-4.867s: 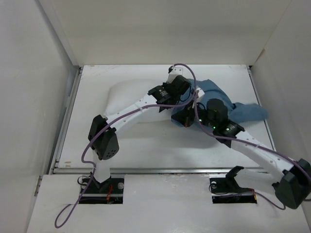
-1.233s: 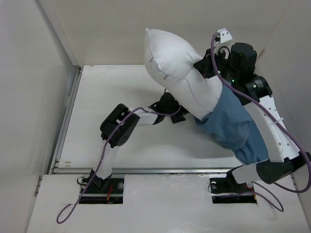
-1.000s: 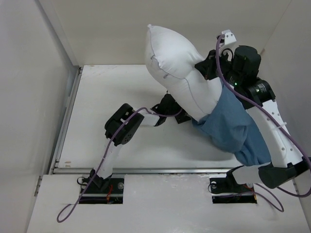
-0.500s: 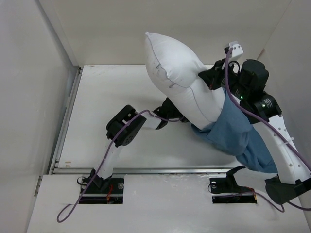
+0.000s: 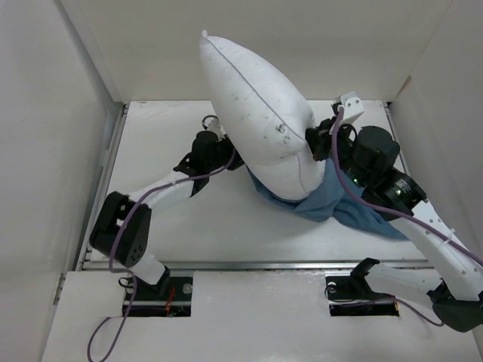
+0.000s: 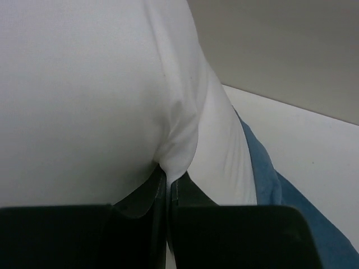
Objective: Put the pillow into the pillowcase
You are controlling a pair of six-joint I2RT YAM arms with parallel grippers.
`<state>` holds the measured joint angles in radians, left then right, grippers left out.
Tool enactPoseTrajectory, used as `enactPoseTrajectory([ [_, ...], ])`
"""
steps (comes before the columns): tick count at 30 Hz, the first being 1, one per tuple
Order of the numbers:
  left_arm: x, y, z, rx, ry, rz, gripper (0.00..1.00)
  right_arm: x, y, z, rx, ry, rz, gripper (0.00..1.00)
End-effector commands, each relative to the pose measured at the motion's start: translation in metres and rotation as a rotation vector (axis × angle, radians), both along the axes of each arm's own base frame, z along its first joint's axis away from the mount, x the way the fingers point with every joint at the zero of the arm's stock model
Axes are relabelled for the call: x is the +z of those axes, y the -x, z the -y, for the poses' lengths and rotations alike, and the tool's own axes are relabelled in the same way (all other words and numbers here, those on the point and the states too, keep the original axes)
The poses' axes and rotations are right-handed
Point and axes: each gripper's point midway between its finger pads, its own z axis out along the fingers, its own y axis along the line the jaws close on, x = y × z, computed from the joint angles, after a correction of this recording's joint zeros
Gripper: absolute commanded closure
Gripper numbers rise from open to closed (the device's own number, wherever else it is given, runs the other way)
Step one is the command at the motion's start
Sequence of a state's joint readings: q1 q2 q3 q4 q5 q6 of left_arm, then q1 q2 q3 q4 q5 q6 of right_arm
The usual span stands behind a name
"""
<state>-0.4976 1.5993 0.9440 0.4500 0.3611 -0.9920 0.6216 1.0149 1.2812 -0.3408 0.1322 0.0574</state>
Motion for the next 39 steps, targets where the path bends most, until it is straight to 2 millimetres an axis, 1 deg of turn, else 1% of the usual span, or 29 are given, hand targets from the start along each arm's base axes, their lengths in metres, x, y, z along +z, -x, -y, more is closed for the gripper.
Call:
enactPoseTrajectory([
  [1, 0.049, 0.004, -0.023, 0.044, -0.088, 0.174, 1.0, -0.032, -0.024, 0.014, -0.187, 0.136, -0.024, 1.0],
  [4, 0.057, 0.016, -0.014, 0.014, -0.117, 0.214, 1.0, -0.049, -0.029, -0.021, -0.128, 0.147, -0.04, 1.0],
  [5, 0.056, 0.014, -0.017, 0.028, -0.131, 0.202, 1.0, -0.063, -0.035, -0.041, -0.078, 0.163, -0.061, 1.0],
  [6, 0.056, 0.014, -0.017, 0.028, -0.132, 0.201, 1.0, -0.07, -0.027, -0.065, 0.03, 0.165, -0.078, 1.0],
  [7, 0.047, 0.014, -0.017, 0.025, -0.147, 0.177, 1.0, -0.064, -0.027, -0.076, 0.071, 0.145, -0.08, 1.0],
  [9, 0.032, 0.005, -0.026, 0.048, -0.17, 0.139, 1.0, -0.067, -0.023, -0.096, 0.163, 0.138, -0.11, 0.88],
  [10, 0.02, 0.004, -0.031, 0.06, -0.177, 0.105, 1.0, -0.059, -0.013, -0.107, 0.25, 0.119, -0.108, 0.82],
  [11, 0.006, 0.0, -0.038, 0.07, -0.182, 0.065, 1.0, -0.043, -0.008, -0.113, 0.291, 0.095, -0.087, 0.68],
  [12, -0.008, 0.002, -0.042, 0.068, -0.181, 0.034, 1.0, -0.029, 0.001, -0.113, 0.328, 0.075, -0.066, 0.63],
  [14, -0.018, 0.0, -0.05, 0.083, -0.174, 0.014, 1.0, -0.004, 0.018, -0.114, 0.403, 0.049, -0.021, 0.57],
  [16, -0.033, -0.002, -0.062, 0.102, -0.182, -0.014, 1.0, 0.024, 0.033, -0.099, 0.403, 0.012, 0.036, 0.5],
  [18, -0.034, -0.005, -0.067, 0.115, -0.195, -0.006, 1.0, 0.042, 0.035, -0.08, 0.329, -0.013, 0.08, 0.42],
  [19, -0.034, -0.005, -0.067, 0.116, -0.195, -0.006, 1.0, 0.055, 0.04, -0.064, 0.279, -0.042, 0.099, 0.4],
  [20, -0.036, -0.006, -0.07, 0.124, -0.211, -0.006, 1.0, 0.056, 0.038, -0.052, 0.22, -0.047, 0.093, 0.4],
  [21, -0.032, -0.007, -0.071, 0.134, -0.21, 0.006, 1.0, 0.06, 0.026, -0.028, 0.074, -0.06, 0.089, 0.39],
  [22, -0.032, -0.007, -0.072, 0.131, -0.216, 0.011, 1.0, 0.059, 0.02, -0.014, -0.016, -0.067, 0.073, 0.37],
  [23, -0.03, -0.007, -0.074, 0.142, -0.222, 0.013, 1.0, 0.048, 0.015, -0.001, -0.104, -0.067, 0.029, 0.37],
  [24, -0.03, -0.007, -0.074, 0.138, -0.229, 0.019, 1.0, 0.048, 0.008, 0.024, -0.248, -0.065, 0.023, 0.36],
  [25, -0.031, -0.008, -0.075, 0.147, -0.233, 0.02, 1.0, 0.038, 0.002, 0.032, -0.314, -0.042, 0.001, 0.34],
  [26, -0.029, -0.006, -0.076, 0.144, -0.24, 0.025, 1.0, 0.017, -0.006, 0.034, -0.381, 0.0, -0.055, 0.34],
  [27, -0.026, -0.008, -0.076, 0.144, -0.24, 0.026, 1.0, 0.009, -0.011, 0.038, -0.43, 0.025, -0.078, 0.34],
  [28, -0.027, -0.008, -0.076, 0.14, -0.247, 0.033, 1.0, 0.005, -0.018, 0.05, -0.508, 0.045, -0.094, 0.34],
  [29, -0.025, -0.009, -0.077, 0.148, -0.252, 0.032, 1.0, -0.017, -0.031, 0.045, -0.53, 0.095, -0.143, 0.34],
  [32, -0.021, -0.009, -0.077, 0.149, -0.248, 0.04, 1.0, -0.042, -0.051, 0.046, -0.552, 0.137, -0.217, 0.36],
  [33, -0.023, -0.008, -0.078, 0.148, -0.252, 0.032, 1.0, -0.059, -0.059, 0.035, -0.526, 0.171, -0.251, 0.38],
  [34, -0.023, -0.008, -0.078, 0.144, -0.258, 0.038, 1.0, -0.065, -0.065, 0.031, -0.515, 0.173, -0.265, 0.38],
  [36, -0.017, -0.007, -0.08, 0.154, -0.258, 0.047, 1.0, -0.087, -0.076, 0.008, -0.434, 0.197, -0.31, 0.39],
  [38, -0.01, -0.008, -0.08, 0.156, -0.25, 0.063, 1.0, -0.101, -0.081, -0.004, -0.39, 0.227, -0.334, 0.41],
  [39, -0.008, -0.006, -0.08, 0.156, -0.251, 0.06, 1.0, -0.108, -0.084, -0.004, -0.404, 0.244, -0.342, 0.43],
])
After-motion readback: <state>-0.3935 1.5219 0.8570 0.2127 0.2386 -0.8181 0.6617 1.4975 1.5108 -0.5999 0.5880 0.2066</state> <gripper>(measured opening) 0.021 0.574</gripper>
